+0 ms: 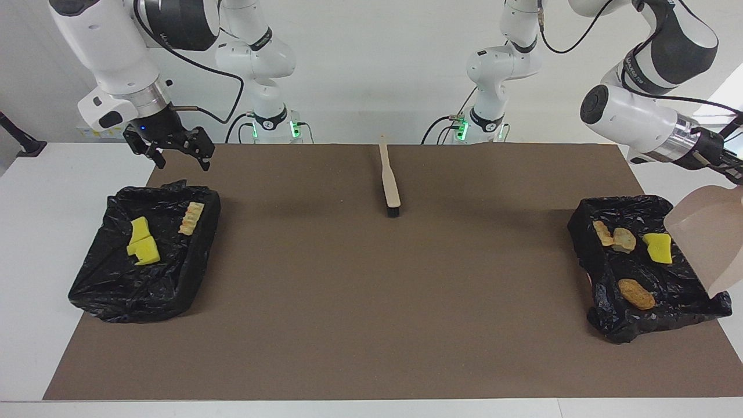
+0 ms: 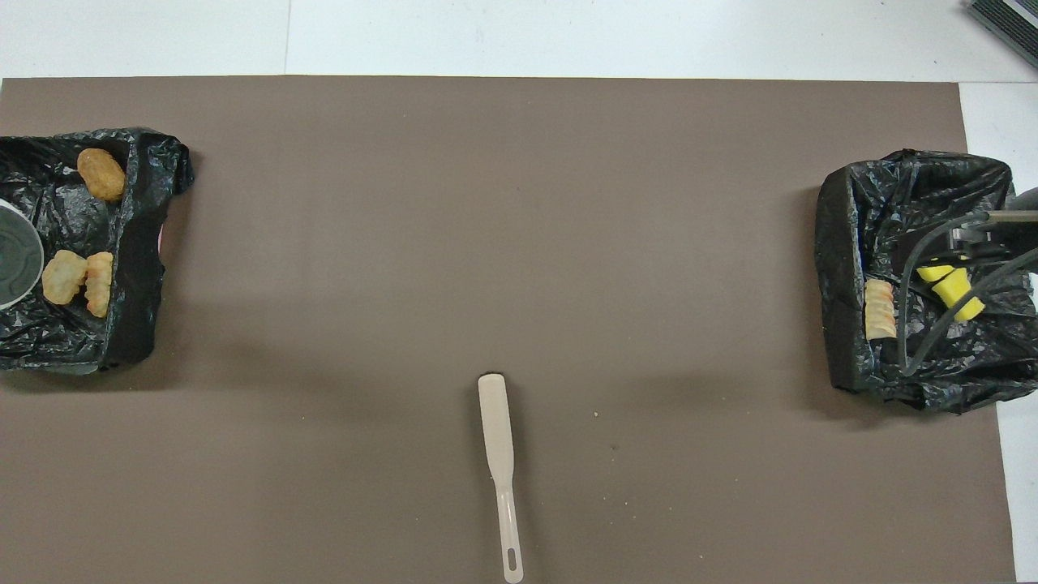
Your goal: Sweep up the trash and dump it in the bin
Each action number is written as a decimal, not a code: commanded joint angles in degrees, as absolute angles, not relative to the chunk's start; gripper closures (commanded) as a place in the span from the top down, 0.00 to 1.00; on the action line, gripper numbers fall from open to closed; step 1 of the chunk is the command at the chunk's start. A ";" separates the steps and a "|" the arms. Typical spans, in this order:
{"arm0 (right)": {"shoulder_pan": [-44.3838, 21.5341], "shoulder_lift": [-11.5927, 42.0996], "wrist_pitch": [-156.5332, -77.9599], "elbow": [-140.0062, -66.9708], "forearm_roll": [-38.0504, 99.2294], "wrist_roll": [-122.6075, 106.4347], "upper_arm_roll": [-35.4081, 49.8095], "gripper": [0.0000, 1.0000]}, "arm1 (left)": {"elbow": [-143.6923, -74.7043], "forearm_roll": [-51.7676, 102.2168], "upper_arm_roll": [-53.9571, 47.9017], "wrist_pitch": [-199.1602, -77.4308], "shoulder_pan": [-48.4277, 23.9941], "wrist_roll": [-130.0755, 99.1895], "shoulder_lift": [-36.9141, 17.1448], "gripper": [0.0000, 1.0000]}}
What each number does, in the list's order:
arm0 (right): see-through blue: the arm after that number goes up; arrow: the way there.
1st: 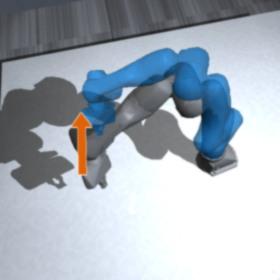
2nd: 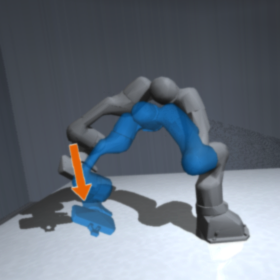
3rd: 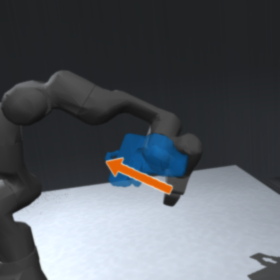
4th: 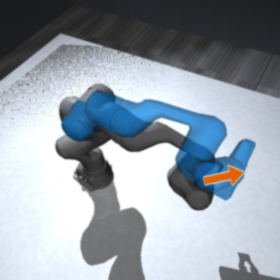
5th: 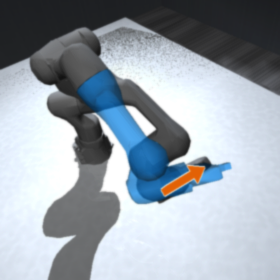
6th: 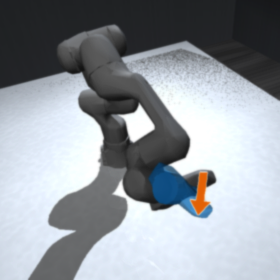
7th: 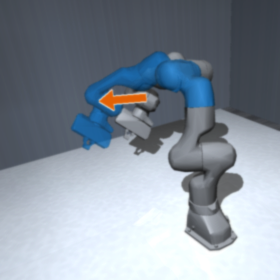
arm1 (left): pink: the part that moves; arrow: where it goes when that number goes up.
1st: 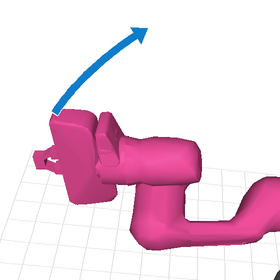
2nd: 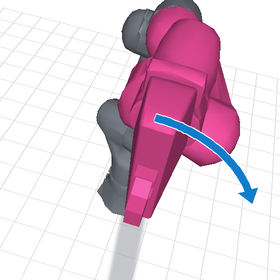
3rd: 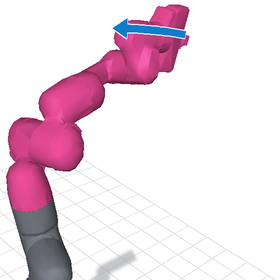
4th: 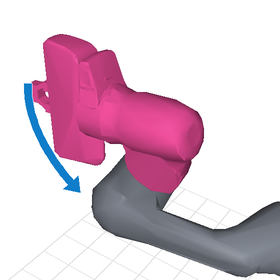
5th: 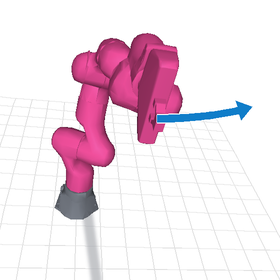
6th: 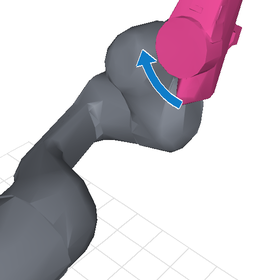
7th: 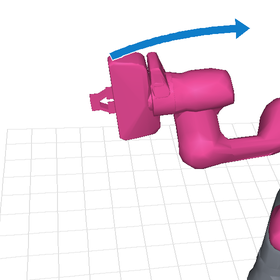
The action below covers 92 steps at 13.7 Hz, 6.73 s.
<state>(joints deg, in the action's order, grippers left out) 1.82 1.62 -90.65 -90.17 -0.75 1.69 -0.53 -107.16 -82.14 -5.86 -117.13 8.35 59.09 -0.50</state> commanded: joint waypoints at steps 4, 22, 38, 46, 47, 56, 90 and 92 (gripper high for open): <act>2.02 0.62 -91.14 -91.41 0.09 2.20 -0.35 1.00 | -102.92 -74.28 -5.54 -109.80 2.22 65.22 -0.79 0.00; 2.02 0.62 -91.05 -91.41 0.09 2.20 -0.44 1.00 | -94.74 -15.06 -5.54 -84.88 -21.97 10.85 -2.11 0.00; 2.11 0.62 -91.05 -91.41 0.09 2.20 -0.44 1.00 | -89.91 0.43 -5.98 -112.30 -28.12 -32.14 -18.01 0.00; 2.11 0.62 -91.05 -91.41 0.09 2.20 -0.44 1.00 | -97.73 1.76 -5.98 -123.30 -28.83 -32.70 -19.42 0.00; 2.02 0.62 -91.14 -91.49 0.09 2.20 -0.35 1.00 | -98.08 1.76 -5.98 -123.75 -28.83 -32.70 -19.42 0.00; 2.02 0.62 -91.05 -91.41 0.09 2.20 -0.35 1.00 | -99.93 1.76 -6.15 -128.33 -31.38 -31.03 -23.55 0.00; 2.02 0.62 -91.14 -91.41 0.09 2.20 -0.35 1.00 | -84.02 0.79 5.54 -86.05 -11.87 2.55 1.49 1.00; 2.11 0.62 -91.14 -91.49 0.09 2.20 -0.35 1.00 | -85.34 0.88 5.45 -86.74 -11.69 1.59 2.64 1.00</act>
<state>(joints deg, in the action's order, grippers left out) 1.82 1.62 -90.65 -90.20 -0.75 1.69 -0.53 -84.37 0.76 5.61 -87.08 -12.39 1.60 1.41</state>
